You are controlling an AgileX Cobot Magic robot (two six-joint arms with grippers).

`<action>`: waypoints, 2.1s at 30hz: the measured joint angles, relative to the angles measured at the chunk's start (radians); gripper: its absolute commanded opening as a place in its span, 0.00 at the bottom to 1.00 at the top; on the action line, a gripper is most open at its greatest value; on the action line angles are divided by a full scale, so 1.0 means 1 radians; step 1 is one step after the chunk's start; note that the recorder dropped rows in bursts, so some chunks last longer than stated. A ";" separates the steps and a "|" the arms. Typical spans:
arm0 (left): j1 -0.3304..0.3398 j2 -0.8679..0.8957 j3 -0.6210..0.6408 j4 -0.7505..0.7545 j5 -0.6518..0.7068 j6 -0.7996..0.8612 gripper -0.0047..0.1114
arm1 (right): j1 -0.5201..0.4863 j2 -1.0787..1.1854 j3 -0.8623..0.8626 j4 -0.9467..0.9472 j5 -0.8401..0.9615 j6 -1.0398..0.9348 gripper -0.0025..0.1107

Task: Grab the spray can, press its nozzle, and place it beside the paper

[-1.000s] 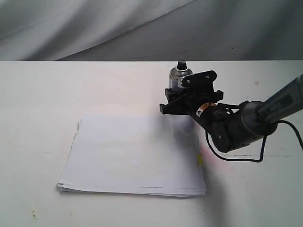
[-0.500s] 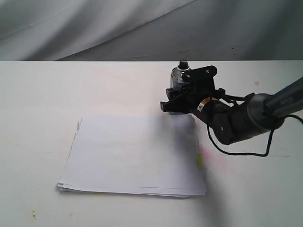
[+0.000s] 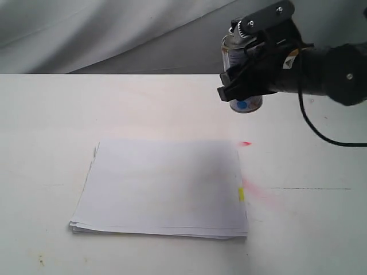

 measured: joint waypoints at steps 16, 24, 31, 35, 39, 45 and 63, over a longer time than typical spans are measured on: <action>0.000 0.000 0.000 0.000 0.000 0.000 0.04 | 0.092 -0.079 0.002 -0.266 0.368 -0.162 0.02; 0.000 0.000 0.000 0.000 0.000 0.000 0.04 | 0.231 -0.079 0.002 -0.682 0.368 0.077 0.02; 0.000 0.000 0.000 0.000 0.000 0.000 0.04 | 0.321 -0.012 0.002 -1.076 0.430 0.413 0.02; 0.000 0.000 0.000 0.000 0.000 0.000 0.04 | 0.368 0.061 0.002 -1.225 0.491 0.605 0.02; 0.000 0.000 0.000 0.000 0.000 0.000 0.04 | 0.405 0.117 0.002 -1.325 0.500 0.710 0.02; 0.000 0.000 0.000 0.000 0.000 0.000 0.04 | 0.417 0.145 0.002 -1.354 0.494 0.752 0.02; 0.000 0.000 0.000 0.000 0.000 0.000 0.04 | 0.417 0.145 0.002 -1.365 0.498 0.756 0.02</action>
